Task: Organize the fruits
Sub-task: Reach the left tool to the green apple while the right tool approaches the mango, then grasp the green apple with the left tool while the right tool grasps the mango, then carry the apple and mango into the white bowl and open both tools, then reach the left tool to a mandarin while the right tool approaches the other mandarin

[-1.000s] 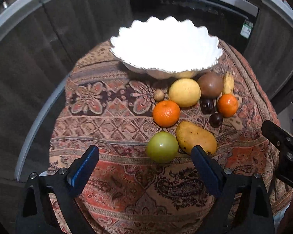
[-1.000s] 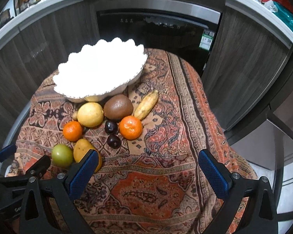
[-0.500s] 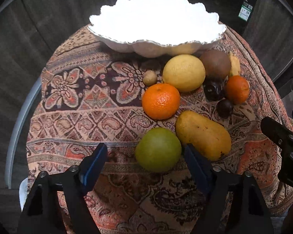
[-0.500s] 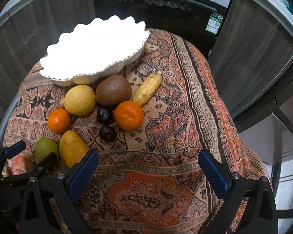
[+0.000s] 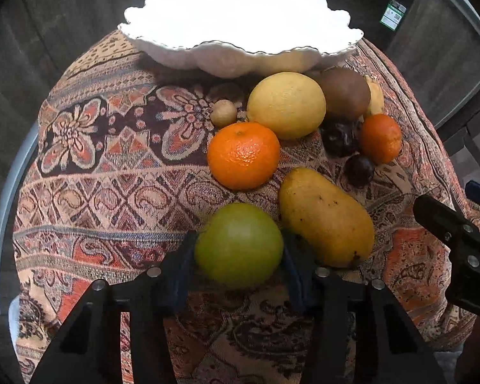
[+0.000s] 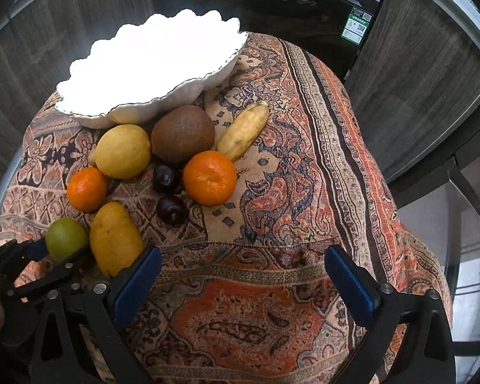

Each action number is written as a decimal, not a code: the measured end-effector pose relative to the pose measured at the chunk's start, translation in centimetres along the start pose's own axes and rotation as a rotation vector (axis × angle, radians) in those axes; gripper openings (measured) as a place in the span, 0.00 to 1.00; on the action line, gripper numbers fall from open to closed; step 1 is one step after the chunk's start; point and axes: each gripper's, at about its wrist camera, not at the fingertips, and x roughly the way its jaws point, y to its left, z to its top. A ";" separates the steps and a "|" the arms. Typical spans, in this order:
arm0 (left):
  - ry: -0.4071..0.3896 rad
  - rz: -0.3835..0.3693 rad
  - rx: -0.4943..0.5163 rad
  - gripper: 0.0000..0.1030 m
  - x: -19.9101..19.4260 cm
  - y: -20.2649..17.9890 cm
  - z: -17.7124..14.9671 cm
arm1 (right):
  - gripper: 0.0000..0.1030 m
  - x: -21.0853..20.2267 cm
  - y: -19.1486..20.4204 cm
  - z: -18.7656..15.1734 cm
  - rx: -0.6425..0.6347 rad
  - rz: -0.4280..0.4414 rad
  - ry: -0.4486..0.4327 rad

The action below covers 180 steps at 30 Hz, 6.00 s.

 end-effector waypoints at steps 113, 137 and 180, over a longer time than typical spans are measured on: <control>-0.208 0.085 -0.112 0.47 -2.9 4.3 17.1 | 0.53 3.8 1.9 17.5 -0.055 0.183 -0.135; -0.298 0.222 -0.109 0.99 -8.2 3.9 14.9 | 0.89 -1.6 1.0 16.4 -0.057 0.050 -0.258; -0.214 0.105 -0.061 0.96 -6.2 0.3 5.5 | 0.89 -2.7 -2.1 6.3 -0.002 0.040 -0.226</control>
